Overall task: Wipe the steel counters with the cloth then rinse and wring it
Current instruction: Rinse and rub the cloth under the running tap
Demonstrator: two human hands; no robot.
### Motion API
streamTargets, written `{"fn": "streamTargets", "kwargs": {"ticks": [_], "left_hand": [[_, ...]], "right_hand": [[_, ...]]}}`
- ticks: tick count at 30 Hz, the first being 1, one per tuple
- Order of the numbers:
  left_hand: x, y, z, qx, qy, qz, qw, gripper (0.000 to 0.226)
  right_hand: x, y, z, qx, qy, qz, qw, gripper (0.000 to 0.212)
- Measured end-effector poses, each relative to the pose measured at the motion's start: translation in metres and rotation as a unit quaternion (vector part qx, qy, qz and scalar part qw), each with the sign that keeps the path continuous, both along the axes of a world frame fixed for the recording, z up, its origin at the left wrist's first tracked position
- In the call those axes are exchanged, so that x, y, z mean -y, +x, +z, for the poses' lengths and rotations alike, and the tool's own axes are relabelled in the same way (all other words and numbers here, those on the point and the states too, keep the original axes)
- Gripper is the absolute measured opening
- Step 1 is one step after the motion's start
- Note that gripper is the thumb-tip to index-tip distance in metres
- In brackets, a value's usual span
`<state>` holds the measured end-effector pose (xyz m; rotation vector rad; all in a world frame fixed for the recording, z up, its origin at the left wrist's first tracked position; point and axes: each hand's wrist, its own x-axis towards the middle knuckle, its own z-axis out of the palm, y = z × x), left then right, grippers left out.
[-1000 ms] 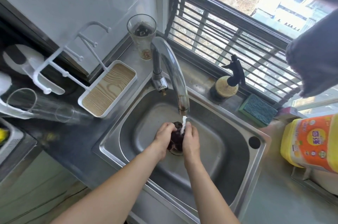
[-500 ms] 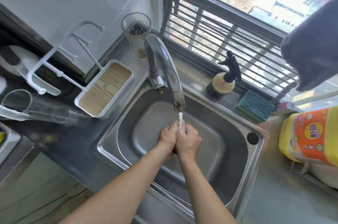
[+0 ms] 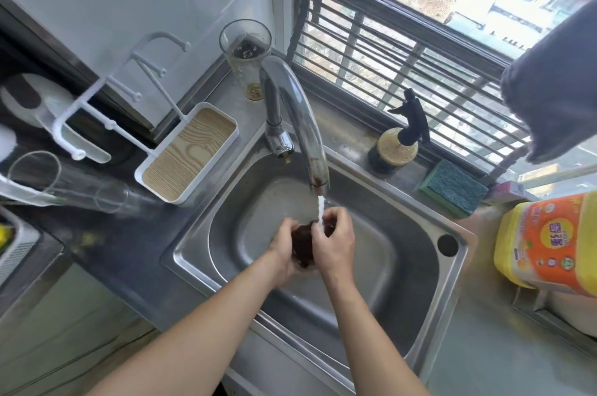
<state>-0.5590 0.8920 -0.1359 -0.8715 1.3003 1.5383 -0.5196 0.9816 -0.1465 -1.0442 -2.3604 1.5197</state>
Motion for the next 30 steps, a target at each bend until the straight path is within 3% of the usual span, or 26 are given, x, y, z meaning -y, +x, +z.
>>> {"fn": "streamTargets", "kwargs": {"ticks": [1, 3, 5, 6, 9, 11, 14, 19, 22, 24, 30], "left_hand": [[0.005, 0.0, 0.0, 0.045, 0.043, -0.005, 0.998, 0.049], [0.008, 0.003, -0.001, 0.048, 0.077, -0.022, 0.996, 0.042], [0.006, 0.004, -0.008, -0.019, 0.033, 0.02, 0.999, 0.01], [0.004, 0.003, -0.012, -0.062, 0.002, 0.048, 0.997, 0.008], [0.0, -0.002, -0.017, -0.158, -0.016, 0.066, 0.985, 0.026], [-0.001, -0.002, -0.013, -0.214, -0.026, 0.054, 0.975, 0.036], [-0.001, 0.001, -0.005, -0.219, -0.032, 0.049, 0.974, 0.043], [0.007, 0.003, -0.009, -0.065, 0.009, 0.023, 0.998, 0.027], [-0.003, -0.002, -0.009, -0.124, -0.025, -0.002, 0.992, 0.018], [-0.011, -0.005, -0.01, -0.175, -0.06, -0.016, 0.983, 0.012], [-0.024, -0.004, -0.009, -0.179, -0.072, -0.001, 0.981, 0.034]], "right_hand": [[-0.002, 0.0, -0.002, -0.014, -0.02, -0.002, 1.0, 0.02], [-0.004, 0.0, -0.005, -0.029, -0.098, -0.026, 0.994, 0.032], [-0.004, 0.0, -0.009, -0.014, -0.16, -0.046, 0.986, 0.046], [-0.005, -0.001, -0.01, 0.008, -0.181, -0.047, 0.982, 0.048], [-0.006, -0.002, -0.009, 0.115, -0.263, -0.064, 0.956, 0.034], [-0.007, -0.001, -0.007, 0.182, -0.274, -0.053, 0.943, 0.043], [-0.005, 0.001, -0.008, 0.193, -0.241, -0.063, 0.949, 0.05], [-0.01, -0.001, 0.003, 0.086, -0.2, -0.095, 0.971, 0.027], [-0.007, -0.001, 0.0, 0.079, -0.169, -0.075, 0.98, 0.027], [0.0, -0.001, -0.005, 0.107, -0.135, -0.044, 0.984, 0.046], [0.007, -0.001, 0.002, 0.11, -0.069, -0.06, 0.99, 0.052]]}}
